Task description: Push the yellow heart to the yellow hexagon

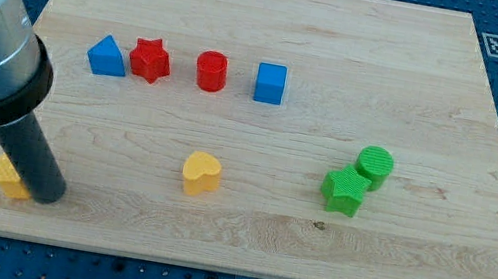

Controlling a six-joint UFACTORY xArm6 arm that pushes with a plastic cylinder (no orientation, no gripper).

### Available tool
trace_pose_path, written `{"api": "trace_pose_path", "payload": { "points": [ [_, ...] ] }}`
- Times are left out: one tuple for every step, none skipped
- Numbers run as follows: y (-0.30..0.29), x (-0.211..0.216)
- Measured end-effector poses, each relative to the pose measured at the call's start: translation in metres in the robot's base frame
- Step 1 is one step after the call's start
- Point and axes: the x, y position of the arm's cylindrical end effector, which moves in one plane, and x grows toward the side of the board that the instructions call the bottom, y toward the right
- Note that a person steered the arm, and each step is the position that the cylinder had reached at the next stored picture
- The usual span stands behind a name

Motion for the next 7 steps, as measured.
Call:
{"api": "trace_pose_path", "payload": {
  "points": [
    [0.055, 0.01],
    [0.111, 0.013],
    [0.14, -0.016],
    [0.153, -0.053],
    [0.179, -0.059],
    [0.21, -0.077],
    [0.205, -0.091]
  ]
}}
